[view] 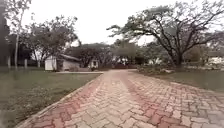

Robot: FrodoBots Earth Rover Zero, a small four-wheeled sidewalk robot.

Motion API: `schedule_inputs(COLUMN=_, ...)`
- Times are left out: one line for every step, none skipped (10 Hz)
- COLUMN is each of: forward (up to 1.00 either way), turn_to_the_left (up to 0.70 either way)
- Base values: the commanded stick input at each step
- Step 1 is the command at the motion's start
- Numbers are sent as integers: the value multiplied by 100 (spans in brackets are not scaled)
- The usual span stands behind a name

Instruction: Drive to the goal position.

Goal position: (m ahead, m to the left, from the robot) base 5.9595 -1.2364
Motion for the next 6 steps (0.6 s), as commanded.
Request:
schedule_inputs(forward=70, turn_to_the_left=0)
schedule_inputs(forward=70, turn_to_the_left=0)
schedule_inputs(forward=70, turn_to_the_left=0)
schedule_inputs(forward=70, turn_to_the_left=0)
schedule_inputs(forward=70, turn_to_the_left=0)
schedule_inputs(forward=70, turn_to_the_left=0)
